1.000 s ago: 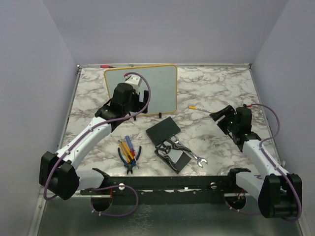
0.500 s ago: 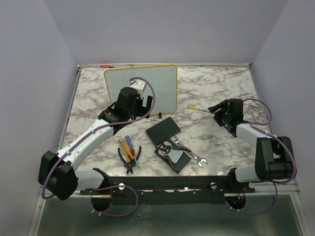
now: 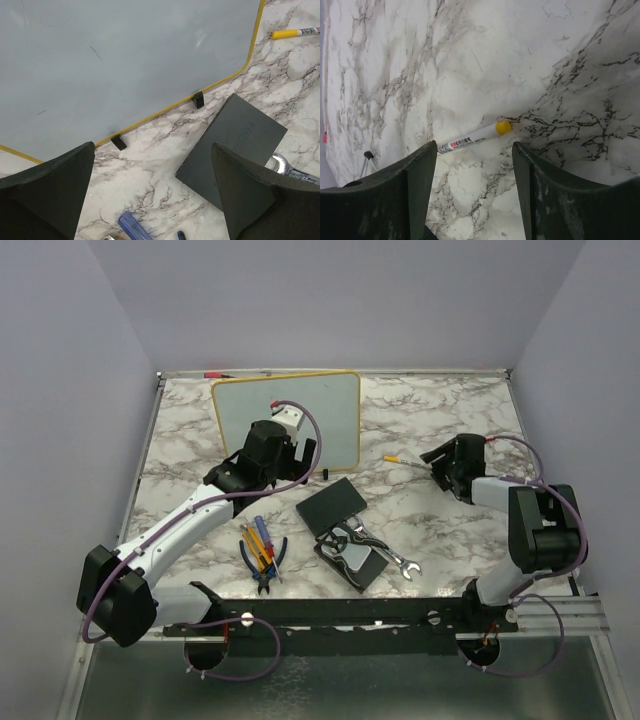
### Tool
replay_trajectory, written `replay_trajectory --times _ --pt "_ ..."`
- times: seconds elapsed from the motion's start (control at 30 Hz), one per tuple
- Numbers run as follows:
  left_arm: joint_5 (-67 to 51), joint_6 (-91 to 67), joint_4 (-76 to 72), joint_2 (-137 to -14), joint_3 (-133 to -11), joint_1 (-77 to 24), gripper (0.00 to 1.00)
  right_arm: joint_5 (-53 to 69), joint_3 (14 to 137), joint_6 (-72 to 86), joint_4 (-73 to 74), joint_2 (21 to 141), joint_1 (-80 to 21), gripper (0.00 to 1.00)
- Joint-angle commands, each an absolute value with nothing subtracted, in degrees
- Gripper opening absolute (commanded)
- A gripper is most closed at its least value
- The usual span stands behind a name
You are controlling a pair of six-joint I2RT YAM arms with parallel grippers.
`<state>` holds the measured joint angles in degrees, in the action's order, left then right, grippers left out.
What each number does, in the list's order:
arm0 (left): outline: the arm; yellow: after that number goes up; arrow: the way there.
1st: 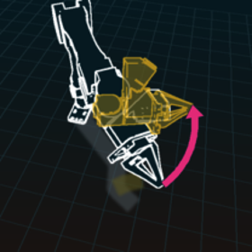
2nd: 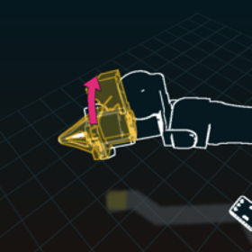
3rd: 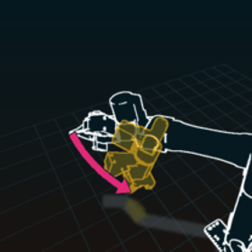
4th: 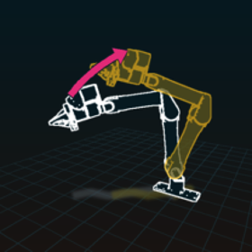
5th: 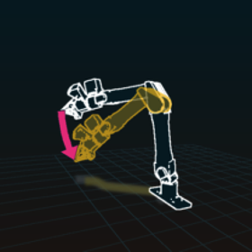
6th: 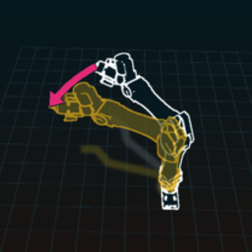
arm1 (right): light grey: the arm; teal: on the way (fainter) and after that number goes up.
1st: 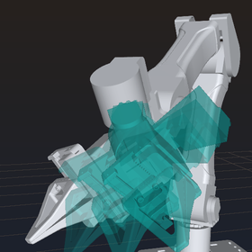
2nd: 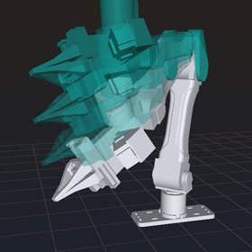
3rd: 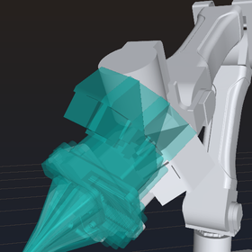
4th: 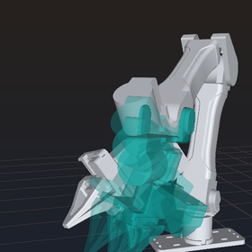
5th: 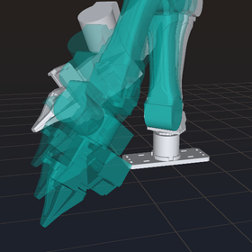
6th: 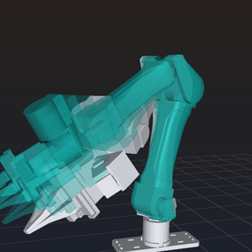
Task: Write a sentence on the whiteboard
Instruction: Move the whiteboard to the whiteboard stand.
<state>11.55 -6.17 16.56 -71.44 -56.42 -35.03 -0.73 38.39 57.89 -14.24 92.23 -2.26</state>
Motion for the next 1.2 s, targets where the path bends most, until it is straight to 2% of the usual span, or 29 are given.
replay_trajectory --times 0.0,0.4,0.77,1.17 --pt "13.01 -5.42 16.52 -70.58 -55.79 -35.74 0.99 -4.36 42.03 57.89 -15.55 95.44 -2.47 0.65" --pt "13.27 -5.36 16.43 -70.40 -55.64 -36.07 0.99 -5.13 51.76 54.97 -13.52 104.52 -2.76 0.61" --pt "12.92 -5.53 16.22 -69.98 -55.55 -36.13 0.99 -15.78 57.40 52.53 2.33 105.80 -7.40 0.52" --pt "12.65 -5.62 16.00 -69.00 -55.28 -36.21 0.99 -22.35 69.32 52.28 18.48 113.72 -10.94 0.45"
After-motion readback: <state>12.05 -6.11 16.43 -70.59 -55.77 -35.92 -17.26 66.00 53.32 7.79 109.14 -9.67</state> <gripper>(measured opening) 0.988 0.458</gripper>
